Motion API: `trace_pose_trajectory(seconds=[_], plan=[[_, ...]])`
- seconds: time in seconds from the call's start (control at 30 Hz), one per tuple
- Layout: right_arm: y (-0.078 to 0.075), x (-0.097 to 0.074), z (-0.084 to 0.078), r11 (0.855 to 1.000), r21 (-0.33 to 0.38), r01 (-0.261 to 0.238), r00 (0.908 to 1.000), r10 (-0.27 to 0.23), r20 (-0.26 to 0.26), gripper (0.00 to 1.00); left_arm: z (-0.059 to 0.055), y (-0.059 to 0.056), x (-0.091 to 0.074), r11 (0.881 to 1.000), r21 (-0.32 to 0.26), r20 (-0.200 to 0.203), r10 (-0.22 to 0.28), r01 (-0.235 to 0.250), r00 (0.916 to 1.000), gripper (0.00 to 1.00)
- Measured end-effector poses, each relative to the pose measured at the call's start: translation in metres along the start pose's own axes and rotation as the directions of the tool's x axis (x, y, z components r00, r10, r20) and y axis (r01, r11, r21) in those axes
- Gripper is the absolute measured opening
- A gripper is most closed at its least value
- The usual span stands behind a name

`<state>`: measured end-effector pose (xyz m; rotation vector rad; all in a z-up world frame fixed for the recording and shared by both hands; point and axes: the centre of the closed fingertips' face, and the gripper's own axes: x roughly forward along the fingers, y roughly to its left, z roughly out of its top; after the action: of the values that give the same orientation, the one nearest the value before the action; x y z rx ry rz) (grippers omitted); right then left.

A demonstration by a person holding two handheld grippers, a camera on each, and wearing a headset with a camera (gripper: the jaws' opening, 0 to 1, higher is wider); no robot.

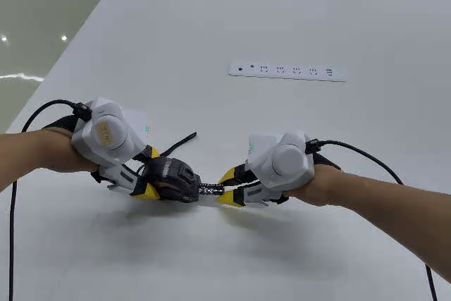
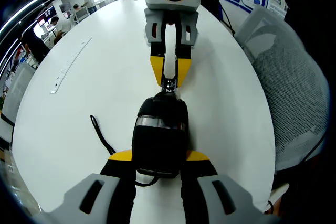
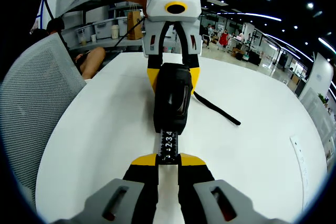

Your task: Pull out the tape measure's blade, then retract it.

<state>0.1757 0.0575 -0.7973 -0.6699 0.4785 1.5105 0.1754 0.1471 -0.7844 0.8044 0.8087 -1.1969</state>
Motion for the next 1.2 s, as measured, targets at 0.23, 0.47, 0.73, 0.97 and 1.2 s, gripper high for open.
trace_pose_trajectory(seconds=[0.23,0.47,0.73,0.97,1.2], plan=[[0.0003,-0.0016,-0.0007,1.000,-0.007,-0.002,1.0000,0.002,0.000,0.12,0.0004,-0.0004,-0.0001,1.000,0.000,0.001,-0.002,0.002,1.0000,0.28],[-0.0004,-0.0028,-0.0014,1.000,-0.009,-0.005,1.0000,0.005,0.000,0.12,-0.0004,0.0002,0.0002,1.000,-0.002,0.002,-0.001,0.001,1.0000,0.28],[-0.0016,-0.0033,-0.0034,1.000,-0.006,-0.005,1.0000,0.005,0.000,0.12,0.0011,-0.0009,0.0001,1.000,-0.002,0.001,-0.001,0.001,1.0000,0.27],[-0.0012,-0.0046,-0.0033,1.000,-0.005,-0.006,1.0000,0.006,-0.001,0.12,0.0009,-0.0009,0.0000,1.000,0.000,-0.001,-0.001,0.001,1.0000,0.27],[0.0001,-0.0075,-0.0040,1.000,-0.011,-0.003,1.0000,0.003,-0.003,0.12,0.0008,-0.0010,-0.0003,1.000,-0.001,-0.002,-0.001,0.001,1.0000,0.27]])
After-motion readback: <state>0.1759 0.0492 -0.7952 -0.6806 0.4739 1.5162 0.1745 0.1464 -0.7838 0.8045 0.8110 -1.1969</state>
